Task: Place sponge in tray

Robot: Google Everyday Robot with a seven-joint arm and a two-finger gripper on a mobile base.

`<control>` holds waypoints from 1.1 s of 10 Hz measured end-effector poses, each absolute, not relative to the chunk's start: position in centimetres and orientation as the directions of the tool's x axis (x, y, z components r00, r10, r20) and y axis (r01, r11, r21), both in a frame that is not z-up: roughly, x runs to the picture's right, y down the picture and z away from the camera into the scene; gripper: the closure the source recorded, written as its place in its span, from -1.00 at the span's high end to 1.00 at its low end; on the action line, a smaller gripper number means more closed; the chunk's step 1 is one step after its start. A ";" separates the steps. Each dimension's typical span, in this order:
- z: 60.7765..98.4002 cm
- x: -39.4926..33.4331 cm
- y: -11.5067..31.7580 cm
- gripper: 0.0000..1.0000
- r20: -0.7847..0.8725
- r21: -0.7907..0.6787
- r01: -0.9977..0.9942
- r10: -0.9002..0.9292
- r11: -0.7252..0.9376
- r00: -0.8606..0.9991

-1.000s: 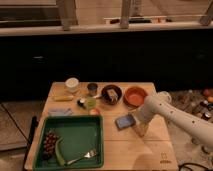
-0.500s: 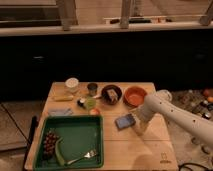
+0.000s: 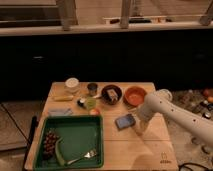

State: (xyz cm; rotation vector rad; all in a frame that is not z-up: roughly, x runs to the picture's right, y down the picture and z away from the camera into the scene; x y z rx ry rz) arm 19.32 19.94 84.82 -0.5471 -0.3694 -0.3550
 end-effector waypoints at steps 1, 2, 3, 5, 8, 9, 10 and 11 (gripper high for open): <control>84.7 19.2 19.9 0.60 0.429 -0.437 0.424 -0.230 0.793 0.873; 84.6 19.0 19.8 0.60 0.430 -0.438 0.430 -0.236 0.790 0.871; 84.6 18.4 19.6 0.60 0.432 -0.438 0.439 -0.244 0.784 0.868; 84.7 17.7 19.5 0.60 0.432 -0.443 0.449 -0.254 0.776 0.865; 85.2 16.6 19.5 0.60 0.431 -0.452 0.457 -0.261 0.766 0.864; 85.5 16.2 19.6 0.60 0.431 -0.457 0.461 -0.264 0.761 0.863; 85.7 16.0 19.7 0.59 0.430 -0.462 0.461 -0.263 0.758 0.864; 86.0 15.8 19.9 0.48 0.429 -0.466 0.462 -0.264 0.754 0.864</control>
